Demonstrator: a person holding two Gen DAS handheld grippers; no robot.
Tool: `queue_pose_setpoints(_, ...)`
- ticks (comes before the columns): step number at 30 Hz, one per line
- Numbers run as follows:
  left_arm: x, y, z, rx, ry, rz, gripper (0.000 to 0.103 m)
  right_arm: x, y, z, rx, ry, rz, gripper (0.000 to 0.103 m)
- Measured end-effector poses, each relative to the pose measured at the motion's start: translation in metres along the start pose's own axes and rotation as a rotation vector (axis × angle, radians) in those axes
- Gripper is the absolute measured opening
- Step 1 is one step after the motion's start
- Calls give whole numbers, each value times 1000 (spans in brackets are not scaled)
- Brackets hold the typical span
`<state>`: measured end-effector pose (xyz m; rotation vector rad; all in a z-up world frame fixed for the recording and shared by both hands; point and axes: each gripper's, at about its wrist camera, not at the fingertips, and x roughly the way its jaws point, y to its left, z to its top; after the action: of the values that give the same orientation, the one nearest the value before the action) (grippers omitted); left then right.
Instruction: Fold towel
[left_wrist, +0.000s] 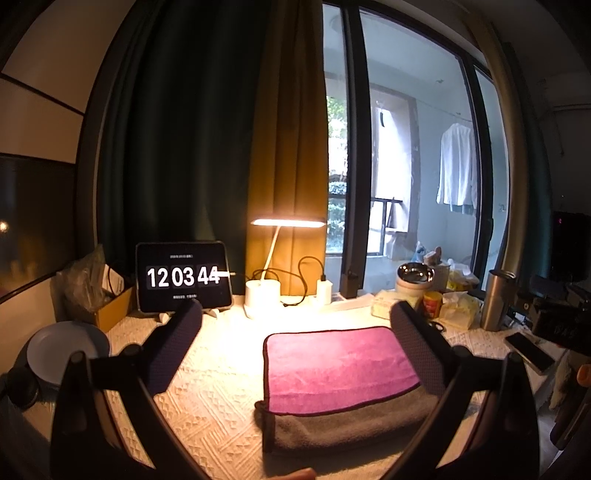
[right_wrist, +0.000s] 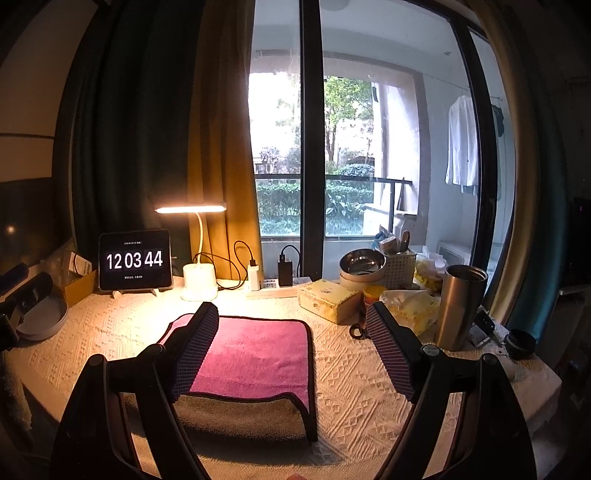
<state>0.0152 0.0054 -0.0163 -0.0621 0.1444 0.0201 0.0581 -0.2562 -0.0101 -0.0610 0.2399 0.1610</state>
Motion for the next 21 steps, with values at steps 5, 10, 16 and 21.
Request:
queue_pose_setpoints(5,0,0,0,0,-1,0,103,-1,0,0,1,0,1,85)
queue_pose_setpoints(10,0,0,1,0,-2,0,103,-1,1,0,1,-6,1,85)
queue_pose_setpoints(16,-1,-1,1,3,-5,-1,103,-2,1,3,2,-4,1,85)
queue_pose_setpoints(21,-1,-1,1,2,-5,-1,103,-2,1,3,2,-6,2,85)
